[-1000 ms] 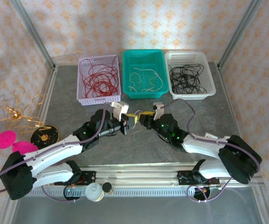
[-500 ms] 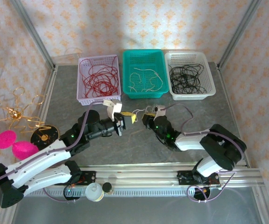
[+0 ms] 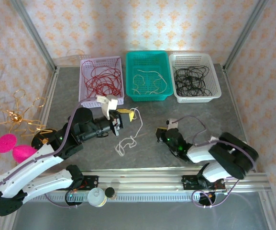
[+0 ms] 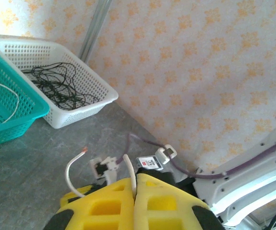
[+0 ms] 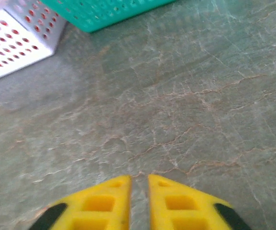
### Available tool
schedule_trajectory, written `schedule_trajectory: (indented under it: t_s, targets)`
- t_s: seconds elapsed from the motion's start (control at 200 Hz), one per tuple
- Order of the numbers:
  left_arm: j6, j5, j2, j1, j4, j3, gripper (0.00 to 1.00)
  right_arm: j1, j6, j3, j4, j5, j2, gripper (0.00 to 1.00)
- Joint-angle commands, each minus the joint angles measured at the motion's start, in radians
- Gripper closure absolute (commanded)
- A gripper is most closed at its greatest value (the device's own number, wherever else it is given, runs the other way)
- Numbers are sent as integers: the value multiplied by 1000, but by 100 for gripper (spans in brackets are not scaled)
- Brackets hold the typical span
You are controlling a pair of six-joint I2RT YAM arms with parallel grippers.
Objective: Untangle the cables
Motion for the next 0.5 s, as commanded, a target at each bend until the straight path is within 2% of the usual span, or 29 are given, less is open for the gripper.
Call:
schedule_trajectory:
  t_s: [0.0, 0.115, 0.26, 0.36, 0.496]
  targets:
    - [12, -13, -5, -7, -65, 25, 100, -5, -103, -41, -2, -122, -186, 65]
    - [24, -19, -5, -7, -85, 12, 100, -3, -234, -47, -35, -360, -408, 52]
    - [30, -22, 1, -7, -89, -3, 100, -3, -311, 9, -75, -525, -577, 35]
    - [30, -15, 10, -7, -94, -6, 100, -3, -337, 65, -58, -605, -584, 31]
    - [33, -11, 25, -7, -113, 8, 100, -2, -344, 160, -29, -683, -481, 31]
